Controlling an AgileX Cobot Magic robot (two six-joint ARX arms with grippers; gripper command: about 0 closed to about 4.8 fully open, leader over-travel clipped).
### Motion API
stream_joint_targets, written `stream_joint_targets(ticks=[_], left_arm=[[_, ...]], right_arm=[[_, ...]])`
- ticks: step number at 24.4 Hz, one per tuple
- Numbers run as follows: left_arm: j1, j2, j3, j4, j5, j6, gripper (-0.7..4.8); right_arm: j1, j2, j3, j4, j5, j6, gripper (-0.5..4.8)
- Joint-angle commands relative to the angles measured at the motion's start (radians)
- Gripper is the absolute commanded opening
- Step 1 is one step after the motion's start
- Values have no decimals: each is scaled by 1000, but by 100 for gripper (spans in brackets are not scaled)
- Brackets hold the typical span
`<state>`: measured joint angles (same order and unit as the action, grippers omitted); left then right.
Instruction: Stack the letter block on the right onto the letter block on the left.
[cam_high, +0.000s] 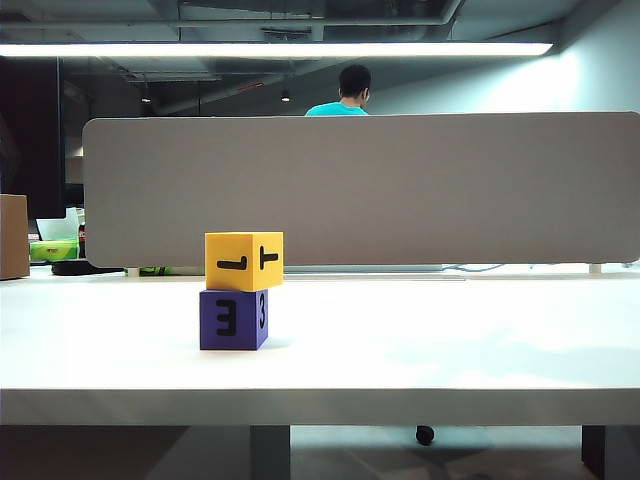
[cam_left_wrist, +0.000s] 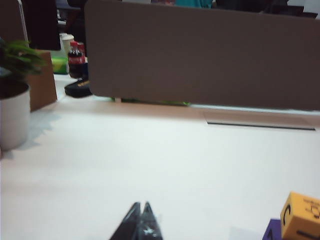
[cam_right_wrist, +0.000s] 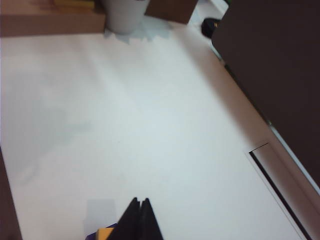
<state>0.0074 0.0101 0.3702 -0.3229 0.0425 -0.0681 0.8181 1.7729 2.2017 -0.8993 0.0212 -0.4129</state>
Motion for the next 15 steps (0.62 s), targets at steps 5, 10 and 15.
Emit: stream_joint_targets(ticks=[5, 10, 15], left_arm=[[0, -3, -116, 113, 5, 0, -5], [0, -3, -205, 183, 6, 0, -5], [1, -3, -277, 221, -10, 1, -5]], right_arm=[[7, -90, 5, -25, -25, -10, -10], [19, -163, 5, -51, -23, -25, -10], [19, -247, -11, -79, -20, -29, -10]])
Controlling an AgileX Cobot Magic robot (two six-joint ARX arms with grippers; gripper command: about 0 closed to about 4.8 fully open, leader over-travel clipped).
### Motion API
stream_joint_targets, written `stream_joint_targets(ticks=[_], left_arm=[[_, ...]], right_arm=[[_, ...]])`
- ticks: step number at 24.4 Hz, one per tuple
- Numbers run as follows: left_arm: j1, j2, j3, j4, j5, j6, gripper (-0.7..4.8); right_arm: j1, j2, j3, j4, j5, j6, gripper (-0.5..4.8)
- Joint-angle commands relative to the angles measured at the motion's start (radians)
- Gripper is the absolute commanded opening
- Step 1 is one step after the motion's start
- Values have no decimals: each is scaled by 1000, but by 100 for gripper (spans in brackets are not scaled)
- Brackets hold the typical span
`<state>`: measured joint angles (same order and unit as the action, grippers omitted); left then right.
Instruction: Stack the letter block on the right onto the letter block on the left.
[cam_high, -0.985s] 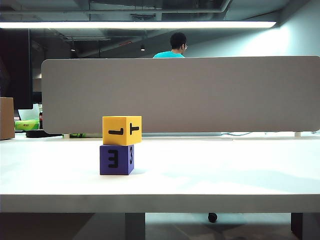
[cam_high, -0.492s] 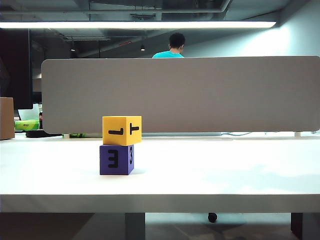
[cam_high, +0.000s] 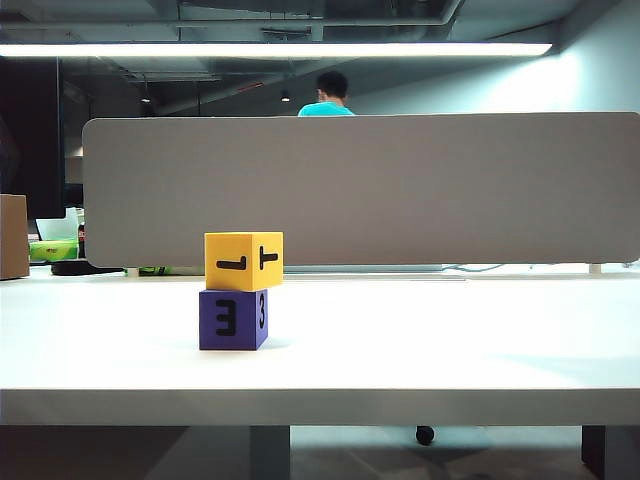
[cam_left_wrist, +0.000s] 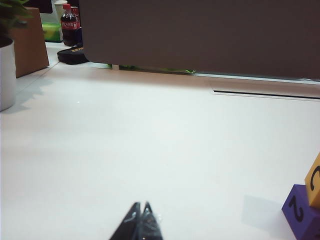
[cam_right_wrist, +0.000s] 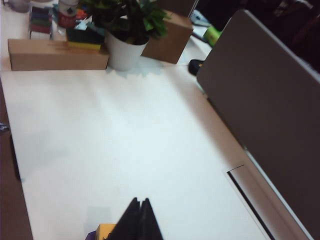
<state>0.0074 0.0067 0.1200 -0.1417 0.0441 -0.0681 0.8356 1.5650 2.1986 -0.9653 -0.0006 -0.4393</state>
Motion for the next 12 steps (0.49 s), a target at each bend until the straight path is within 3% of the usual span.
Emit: stream_joint_targets(ticks=[1, 9, 12], left_arm=[[0, 0, -43, 52, -14, 0, -5], [0, 0, -112, 89, -43, 37, -5], [0, 0, -112, 82, -66, 53, -5]], right_arm=[[2, -53, -14, -21, 2, -2, -10], [2, -238, -188, -45, 31, -2, -10], [2, -348, -325, -10, 50, 20, -10]])
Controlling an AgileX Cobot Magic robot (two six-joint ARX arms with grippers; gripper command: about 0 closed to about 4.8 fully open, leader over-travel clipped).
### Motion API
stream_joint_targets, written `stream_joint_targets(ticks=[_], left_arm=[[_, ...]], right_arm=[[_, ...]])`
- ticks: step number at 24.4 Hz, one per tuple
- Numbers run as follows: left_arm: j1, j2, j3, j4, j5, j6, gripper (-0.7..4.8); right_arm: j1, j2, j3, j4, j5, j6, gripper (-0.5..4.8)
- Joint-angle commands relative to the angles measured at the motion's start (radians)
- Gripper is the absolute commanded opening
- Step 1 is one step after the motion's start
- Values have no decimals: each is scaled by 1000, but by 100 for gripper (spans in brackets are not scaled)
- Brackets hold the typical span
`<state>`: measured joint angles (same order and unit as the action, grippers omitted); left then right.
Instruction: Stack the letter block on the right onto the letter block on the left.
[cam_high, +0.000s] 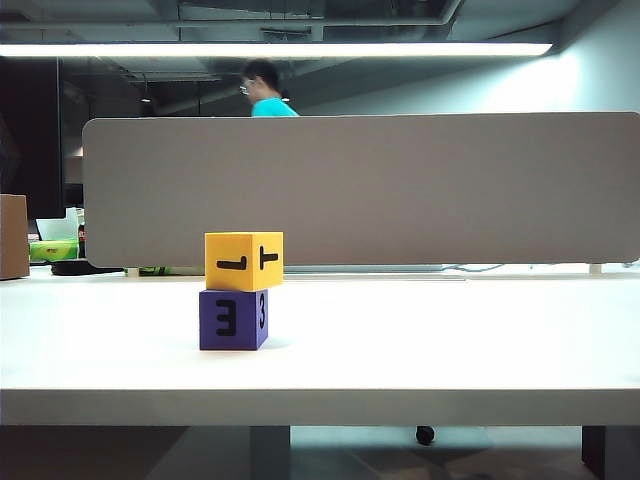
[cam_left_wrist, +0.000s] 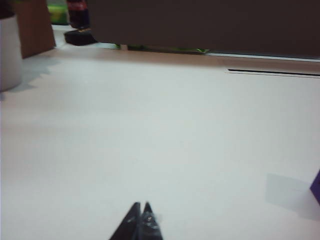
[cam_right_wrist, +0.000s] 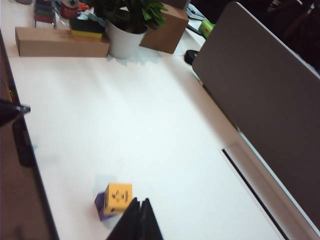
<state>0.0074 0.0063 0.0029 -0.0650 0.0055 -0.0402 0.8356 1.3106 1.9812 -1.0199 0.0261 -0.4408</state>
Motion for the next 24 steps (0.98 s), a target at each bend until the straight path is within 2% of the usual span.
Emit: stream_joint_targets(ticks=[1, 8, 10, 14, 18, 24], left_arm=[[0, 0, 5, 1, -28, 26, -5], [0, 0, 5, -8, -28, 26, -5], [0, 0, 5, -8, -28, 26, -5], [0, 0, 5, -8, -28, 26, -5], [0, 0, 5, -8, -28, 26, -5], [0, 0, 5, -8, -28, 26, -5]], right_arm=[[1, -132, -159, 64, 30, 26, -10], [1, -496, -638, 332, 131, 131, -9], [0, -602, -780, 439, 140, 173, -9], [-1, -782, -1004, 597, 140, 177, -8], [0, -927, -1196, 677, 136, 180, 4], [-3, -1035, -1302, 630, 156, 180, -1]])
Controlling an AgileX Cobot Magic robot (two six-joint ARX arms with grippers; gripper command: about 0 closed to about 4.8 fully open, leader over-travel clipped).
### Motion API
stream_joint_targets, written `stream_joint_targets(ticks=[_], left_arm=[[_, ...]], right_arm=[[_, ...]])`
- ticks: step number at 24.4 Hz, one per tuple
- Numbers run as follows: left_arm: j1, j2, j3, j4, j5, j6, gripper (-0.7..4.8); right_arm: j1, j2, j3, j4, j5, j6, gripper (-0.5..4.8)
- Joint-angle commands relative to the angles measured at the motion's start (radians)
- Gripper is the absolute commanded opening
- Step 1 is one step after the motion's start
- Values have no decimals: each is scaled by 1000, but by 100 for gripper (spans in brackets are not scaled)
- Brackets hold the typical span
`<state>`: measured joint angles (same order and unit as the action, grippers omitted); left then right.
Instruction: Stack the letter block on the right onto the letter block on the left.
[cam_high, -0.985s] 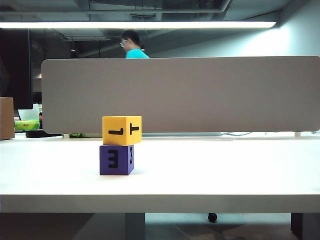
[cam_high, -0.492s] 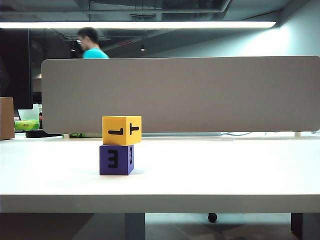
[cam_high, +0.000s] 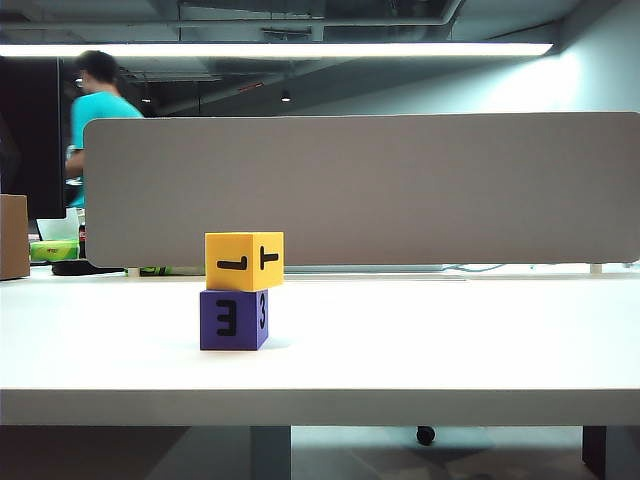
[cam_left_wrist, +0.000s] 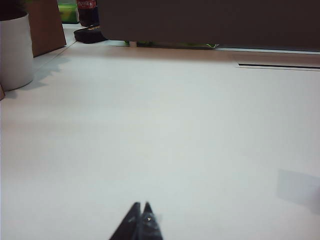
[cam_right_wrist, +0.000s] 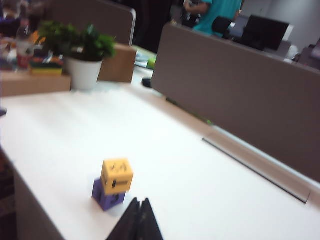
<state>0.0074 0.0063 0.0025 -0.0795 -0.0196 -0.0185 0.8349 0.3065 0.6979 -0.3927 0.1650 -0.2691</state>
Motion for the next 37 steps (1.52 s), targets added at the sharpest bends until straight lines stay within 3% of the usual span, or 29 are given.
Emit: stream_joint_targets(ticks=[1, 6, 11, 16, 18, 19, 20, 21, 24, 29, 37], left_arm=[[0, 0, 5, 6, -3, 4, -5], [0, 0, 5, 6, -3, 4, -5], [0, 0, 5, 6, -3, 4, -5], [0, 0, 5, 6, -2, 4, -5], [0, 0, 5, 6, -3, 4, -5], [0, 1, 5, 6, -3, 4, -5], [0, 0, 5, 7, -2, 4, -5], [0, 0, 5, 7, -2, 4, -5], [0, 0, 5, 6, -3, 4, -5], [0, 0, 5, 6, -3, 4, -5], [0, 0, 5, 6, -3, 4, -5]], right_arm=[[-2, -42, -30, -10, 17, 7, -1], [-8, -106, -169, -31, 161, 3, -1], [-68, -172, -397, 235, 210, 4, -1], [-348, -225, -648, 680, -137, 41, -1], [-462, -247, -697, 748, -267, 78, -1], [-584, -261, -695, 703, -366, 124, -1], [-632, -264, -695, 693, -388, 151, -1], [-727, -269, -695, 660, -369, 205, -1], [-836, -294, -696, 603, -358, 246, -1], [-924, -306, -697, 534, -357, 246, -1], [-937, -306, -697, 485, -270, 256, -1]])
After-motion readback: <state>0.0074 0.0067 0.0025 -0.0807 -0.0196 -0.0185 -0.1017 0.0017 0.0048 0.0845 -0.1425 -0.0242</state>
